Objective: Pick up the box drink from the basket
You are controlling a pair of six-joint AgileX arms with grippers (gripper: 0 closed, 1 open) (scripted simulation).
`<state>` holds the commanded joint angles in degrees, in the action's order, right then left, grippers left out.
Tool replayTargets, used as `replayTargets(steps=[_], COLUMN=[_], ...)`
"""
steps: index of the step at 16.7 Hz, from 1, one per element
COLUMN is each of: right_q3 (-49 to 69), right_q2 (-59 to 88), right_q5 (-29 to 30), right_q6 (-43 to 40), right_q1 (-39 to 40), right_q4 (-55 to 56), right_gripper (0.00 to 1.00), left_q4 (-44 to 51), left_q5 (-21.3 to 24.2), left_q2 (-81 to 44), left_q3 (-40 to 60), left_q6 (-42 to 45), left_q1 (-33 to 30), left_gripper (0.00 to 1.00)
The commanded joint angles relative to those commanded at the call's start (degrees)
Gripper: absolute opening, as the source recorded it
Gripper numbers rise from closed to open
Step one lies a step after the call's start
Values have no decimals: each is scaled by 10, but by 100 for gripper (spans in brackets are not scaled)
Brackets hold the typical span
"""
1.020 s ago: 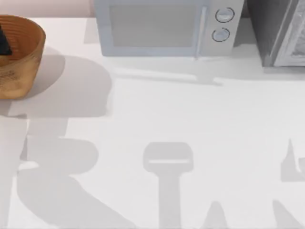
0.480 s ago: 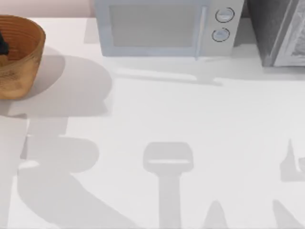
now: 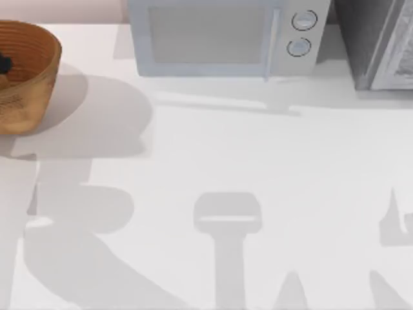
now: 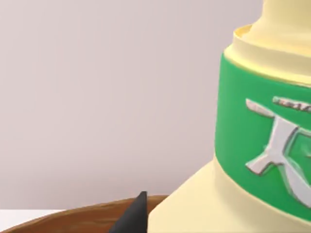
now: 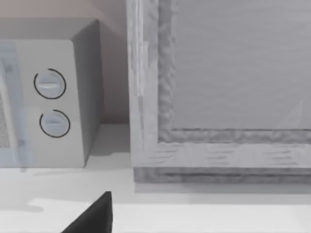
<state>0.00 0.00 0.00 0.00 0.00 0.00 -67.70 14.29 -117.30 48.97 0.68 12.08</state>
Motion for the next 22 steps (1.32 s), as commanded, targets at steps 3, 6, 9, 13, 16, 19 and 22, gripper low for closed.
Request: replayTargets(steps=[3, 6, 9, 13, 16, 19, 22], right_q3=[0, 0, 0, 0, 0, 0, 0], right_q2=[0, 0, 0, 0, 0, 0, 0], right_q5=[0, 0, 0, 0, 0, 0, 0], right_q6=[0, 0, 0, 0, 0, 0, 0], right_q1=[0, 0, 0, 0, 0, 0, 0], right_q4=[0, 0, 0, 0, 0, 0, 0], right_gripper=[100, 100, 100, 100, 100, 100, 100], left_q4=[0, 0, 0, 19, 68, 136, 215], left_q5=[0, 0, 0, 0, 0, -1, -2], left_q2=[0, 0, 0, 20, 49, 92, 139], left_q3=[0, 0, 0, 4, 26, 59, 94], left_q6=[0, 0, 0, 1, 0, 2, 3], left_q1=[0, 0, 0, 4, 4, 4, 3], left_gripper=[0, 0, 0, 0, 0, 0, 0])
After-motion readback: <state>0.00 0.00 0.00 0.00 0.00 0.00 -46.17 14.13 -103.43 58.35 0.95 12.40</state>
